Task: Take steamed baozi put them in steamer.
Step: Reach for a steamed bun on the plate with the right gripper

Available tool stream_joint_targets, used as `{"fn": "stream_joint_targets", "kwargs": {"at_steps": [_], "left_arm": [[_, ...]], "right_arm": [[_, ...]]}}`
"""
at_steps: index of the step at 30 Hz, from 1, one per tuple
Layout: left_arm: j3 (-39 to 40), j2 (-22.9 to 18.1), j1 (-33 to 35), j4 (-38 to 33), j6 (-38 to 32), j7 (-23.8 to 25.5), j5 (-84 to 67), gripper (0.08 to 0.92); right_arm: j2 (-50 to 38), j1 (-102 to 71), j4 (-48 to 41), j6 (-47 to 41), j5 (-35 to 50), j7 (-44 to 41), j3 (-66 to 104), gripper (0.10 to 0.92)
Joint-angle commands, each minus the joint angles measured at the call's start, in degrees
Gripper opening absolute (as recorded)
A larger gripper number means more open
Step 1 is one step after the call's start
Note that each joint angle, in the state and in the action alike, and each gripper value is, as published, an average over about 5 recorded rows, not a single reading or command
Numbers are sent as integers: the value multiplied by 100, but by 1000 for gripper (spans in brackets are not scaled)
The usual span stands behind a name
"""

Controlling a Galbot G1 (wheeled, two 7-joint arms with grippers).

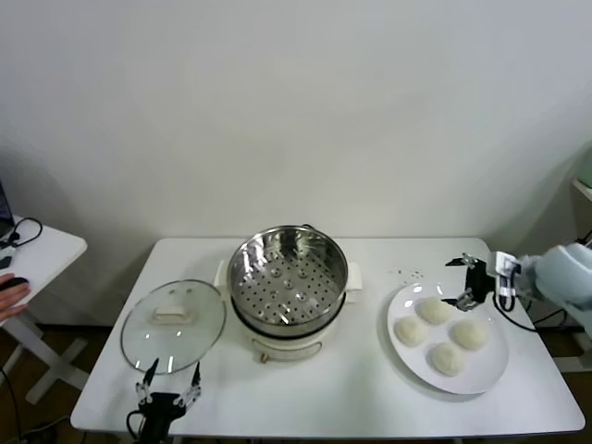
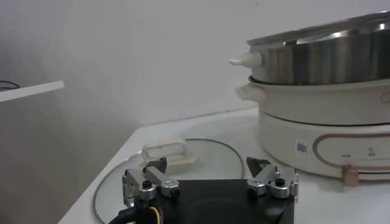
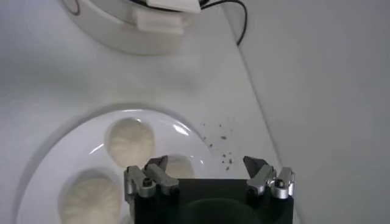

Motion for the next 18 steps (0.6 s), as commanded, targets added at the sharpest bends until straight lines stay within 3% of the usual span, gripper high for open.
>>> {"fn": "stream_joint_targets", "kwargs": {"at_steps": [1, 18], "left_arm": [[-11, -8, 28, -11, -38, 24, 23, 823], [-62, -33, -38, 144, -84, 39, 40, 823]], "right_arm": [[461, 4454, -949, 187, 372, -710, -5338, 823], [1134, 3460, -1623, 353, 65, -736, -5005, 823]]}}
